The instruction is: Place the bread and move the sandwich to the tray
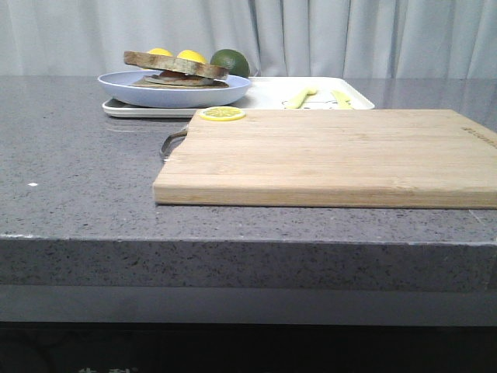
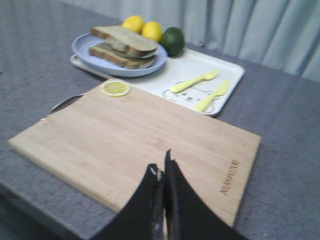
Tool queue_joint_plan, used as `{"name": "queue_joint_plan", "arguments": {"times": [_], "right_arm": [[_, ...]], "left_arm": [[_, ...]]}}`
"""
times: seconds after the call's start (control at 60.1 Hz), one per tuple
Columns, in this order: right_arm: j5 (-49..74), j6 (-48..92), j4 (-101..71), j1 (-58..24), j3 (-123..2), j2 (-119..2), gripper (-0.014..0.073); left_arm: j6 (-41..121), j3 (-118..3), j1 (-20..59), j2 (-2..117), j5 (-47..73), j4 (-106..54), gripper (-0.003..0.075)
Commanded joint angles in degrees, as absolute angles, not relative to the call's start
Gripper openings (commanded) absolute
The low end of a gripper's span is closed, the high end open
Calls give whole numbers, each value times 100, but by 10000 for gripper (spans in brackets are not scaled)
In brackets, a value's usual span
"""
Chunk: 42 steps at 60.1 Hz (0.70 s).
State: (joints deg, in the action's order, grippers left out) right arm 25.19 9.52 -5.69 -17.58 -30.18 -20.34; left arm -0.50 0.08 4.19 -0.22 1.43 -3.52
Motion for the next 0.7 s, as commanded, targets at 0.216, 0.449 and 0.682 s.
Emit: {"name": "queue_joint_plan", "arguments": {"times": [0.216,0.449,0.682], "right_arm": [[689,960,-519,-254,-1166,-502,-67],[111,960,-519,16,-81,152,-67],[-43,960,-524,-104,135,186,-67]], "left_arm": [[-87,35,410,-134,-373,-393,-18],[-87,35,410,-134,-373,-393,-18],[-87,35,410,-134,-373,-393,-18]]}}
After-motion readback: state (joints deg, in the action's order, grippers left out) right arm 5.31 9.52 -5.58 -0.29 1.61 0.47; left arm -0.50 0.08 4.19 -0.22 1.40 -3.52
